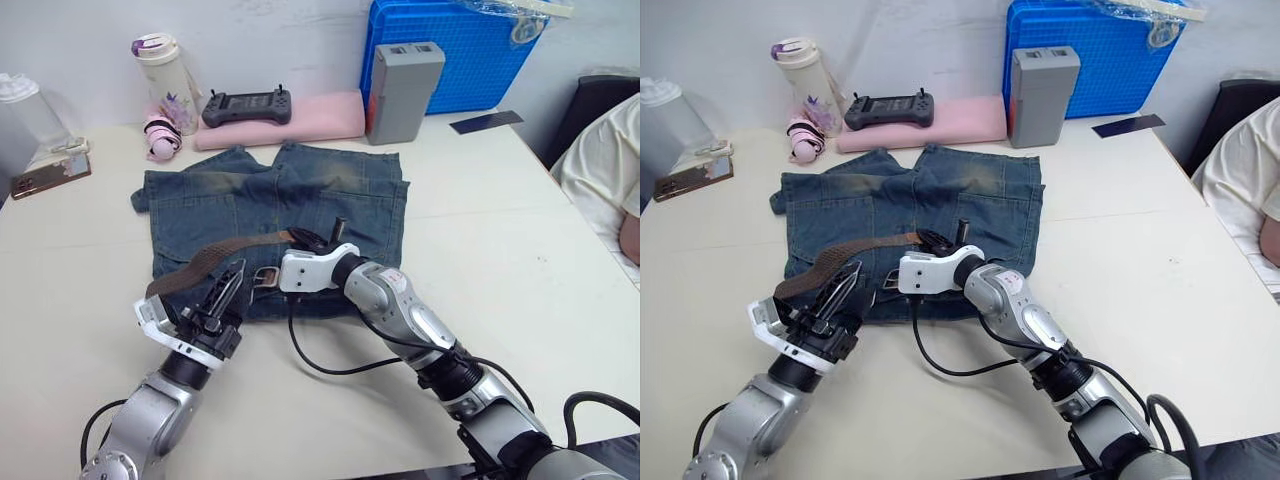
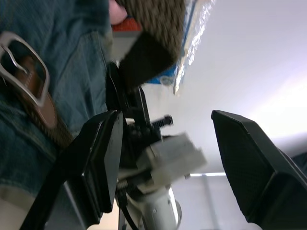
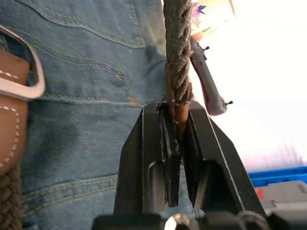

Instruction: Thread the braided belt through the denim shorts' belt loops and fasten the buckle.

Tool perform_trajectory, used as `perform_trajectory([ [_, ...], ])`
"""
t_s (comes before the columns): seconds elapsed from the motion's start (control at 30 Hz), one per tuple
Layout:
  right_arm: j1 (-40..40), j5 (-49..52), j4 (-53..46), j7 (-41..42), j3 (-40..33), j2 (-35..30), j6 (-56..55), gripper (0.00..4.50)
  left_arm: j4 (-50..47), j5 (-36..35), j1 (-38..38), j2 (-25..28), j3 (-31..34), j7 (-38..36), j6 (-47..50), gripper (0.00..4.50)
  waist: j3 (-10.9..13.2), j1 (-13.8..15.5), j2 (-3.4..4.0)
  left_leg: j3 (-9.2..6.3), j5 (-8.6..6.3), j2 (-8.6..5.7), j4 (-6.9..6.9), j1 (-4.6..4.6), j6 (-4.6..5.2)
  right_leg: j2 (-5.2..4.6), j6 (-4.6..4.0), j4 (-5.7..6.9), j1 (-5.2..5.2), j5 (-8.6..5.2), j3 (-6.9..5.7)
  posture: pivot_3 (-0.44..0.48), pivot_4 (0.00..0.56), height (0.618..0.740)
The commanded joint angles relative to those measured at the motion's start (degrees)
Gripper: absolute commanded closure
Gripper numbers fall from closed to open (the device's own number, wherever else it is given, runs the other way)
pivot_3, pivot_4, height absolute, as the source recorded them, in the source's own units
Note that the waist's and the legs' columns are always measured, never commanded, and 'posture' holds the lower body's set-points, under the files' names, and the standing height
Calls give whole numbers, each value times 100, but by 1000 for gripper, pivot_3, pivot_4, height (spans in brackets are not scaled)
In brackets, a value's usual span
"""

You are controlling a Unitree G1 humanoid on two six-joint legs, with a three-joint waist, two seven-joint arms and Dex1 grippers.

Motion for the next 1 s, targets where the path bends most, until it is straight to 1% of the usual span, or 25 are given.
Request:
perform_trajectory([
  [0.03,-61,-78,-193,-159,-27,35,-126,4500,-75,-68,-85,-217,168,341,-200,1253,0,-1,-1,2,0,0,0,1,0,0,0,0,0,0,1,0,150,676],
  [0.2,-55,-89,-188,-174,-18,69,-122,4500,11,-68,-217,-355,329,280,-153,1253,0,5,-2,2,0,0,1,1,0,0,0,0,1,0,1,0,150,676],
  [0.33,-19,-75,-251,-121,37,103,-132,4500,230,-68,-357,-608,455,335,-172,1253,0,17,-2,2,0,-1,1,1,0,0,0,-1,2,0,1,0,150,676],
  [0.73,-17,-62,-266,-69,40,81,-150,4500,810,-68,-786,-841,553,53,225,1253,1,20,-4,1,0,-1,1,1,0,0,0,-1,1,0,0,0,150,676],
  [0.83,-10,-71,-265,-66,43,79,-146,4500,847,-68,-834,-906,599,40,216,2052,1,16,-4,0,0,-1,1,1,-1,1,0,-1,1,0,1,0,150,676],
  [0.87,-8,-73,-262,-68,46,83,-146,4500,854,-68,-852,-916,609,40,219,2622,1,17,-4,0,0,-1,0,1,-1,1,0,-2,1,0,0,0,150,676],
  [0.97,-5,-52,-256,-63,47,92,-156,4500,862,-68,-890,-895,622,11,262,3857,2,19,-5,0,0,0,0,1,-1,1,0,-2,1,0,0,0,150,676],
  [1.0,-5,-39,-253,-58,45,97,-159,4500,862,-68,-903,-886,628,-3,267,4423,2,19,-5,0,0,0,0,1,-1,1,1,-2,1,0,0,0,150,676],
])
